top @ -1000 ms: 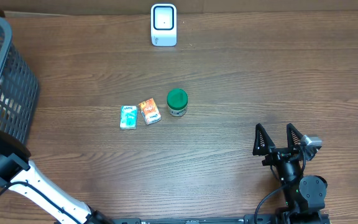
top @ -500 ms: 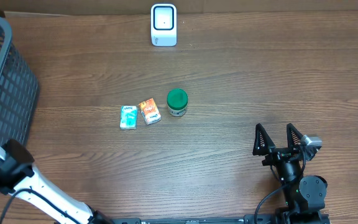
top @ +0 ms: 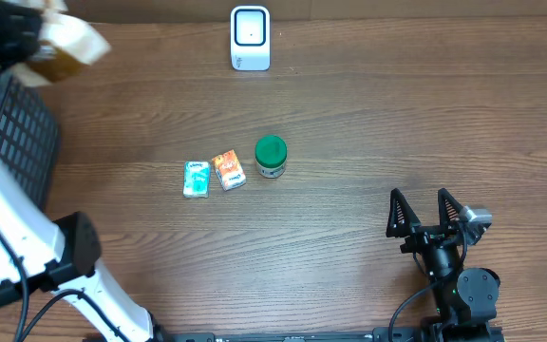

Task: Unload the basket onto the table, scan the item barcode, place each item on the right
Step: 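Lift the brown snack bag out of the basket with the left gripper, then place the brown snack bag left of the Kleenex pack and release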

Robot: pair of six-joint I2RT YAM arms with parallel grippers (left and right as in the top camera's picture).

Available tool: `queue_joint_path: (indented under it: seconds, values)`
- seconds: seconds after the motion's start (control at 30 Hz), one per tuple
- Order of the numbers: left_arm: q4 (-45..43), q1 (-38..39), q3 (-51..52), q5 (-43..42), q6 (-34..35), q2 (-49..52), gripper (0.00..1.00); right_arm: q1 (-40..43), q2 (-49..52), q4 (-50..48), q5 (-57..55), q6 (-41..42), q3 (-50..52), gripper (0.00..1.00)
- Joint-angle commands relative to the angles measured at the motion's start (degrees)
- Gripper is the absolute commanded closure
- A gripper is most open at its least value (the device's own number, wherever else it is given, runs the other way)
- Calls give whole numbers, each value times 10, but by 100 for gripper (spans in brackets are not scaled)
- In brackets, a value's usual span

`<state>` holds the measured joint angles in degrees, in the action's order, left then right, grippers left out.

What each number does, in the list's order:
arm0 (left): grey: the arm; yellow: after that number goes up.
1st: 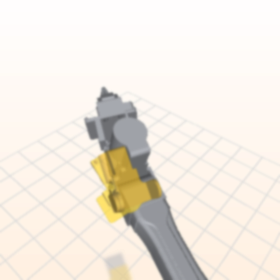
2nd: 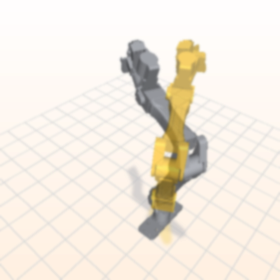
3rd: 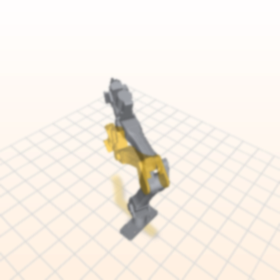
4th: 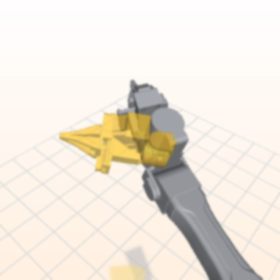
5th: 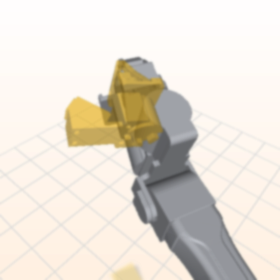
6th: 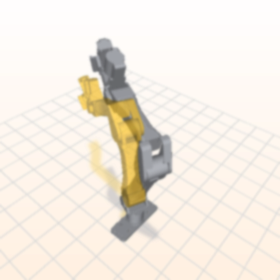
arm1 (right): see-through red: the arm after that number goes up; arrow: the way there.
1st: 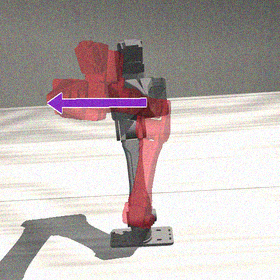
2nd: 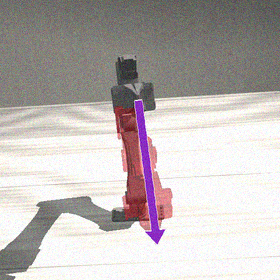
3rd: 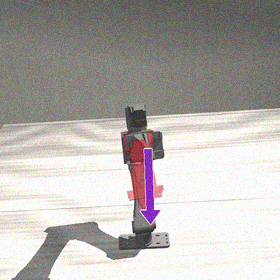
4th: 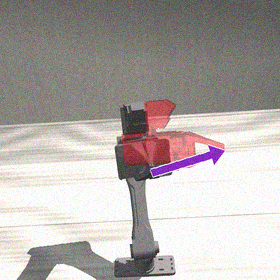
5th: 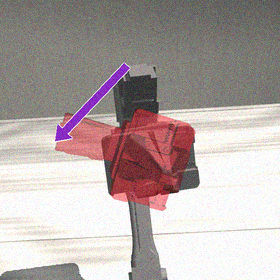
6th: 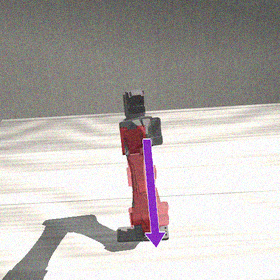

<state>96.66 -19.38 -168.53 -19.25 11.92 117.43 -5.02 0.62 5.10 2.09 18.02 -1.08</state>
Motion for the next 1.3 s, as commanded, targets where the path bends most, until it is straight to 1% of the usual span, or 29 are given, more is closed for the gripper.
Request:
queue_joint_path:
  seconds: [0.0, 0.17, 0.27, 0.33, 0.63, 0.73, 0.83, 1.0, 1.1, 1.27]
  values:
    - [2, 62, 94, 59, -31, 8, 96, -2, -5, -4, -5, 0, 6, 0]
    - [1, 113, 266, 140, -32, 8, 96, -2, -5, -4, -5, 0, 6, 0]
    - [-14, 121, 370, 187, -32, 9, 96, -2, -5, -4, -5, 0, 6, 0]
    - [-37, 120, 429, 203, -32, 9, 95, -2, -5, -4, -5, 0, 6, 0]
    - [-203, 132, 676, 328, -30, 9, 95, -2, -5, -4, -5, 0, 6, 0]
    - [-285, 133, 770, 336, -42, 9, 96, -2, -5, -4, -5, 0, 6, 0]
    - [-329, 135, 829, 340, -63, 9, 96, -2, -5, -4, -5, 0, 6, 0]
    - [-393, 146, 901, 342, -69, 9, 96, -2, -5, -4, -5, 0, 6, 0]
    - [-409, 165, 922, 342, -68, 9, 96, -2, -5, -4, -5, 0, 6, 0]
    - [-415, 224, 922, 338, -68, 9, 96, -2, -5, -4, -5, 0, 6, 0]
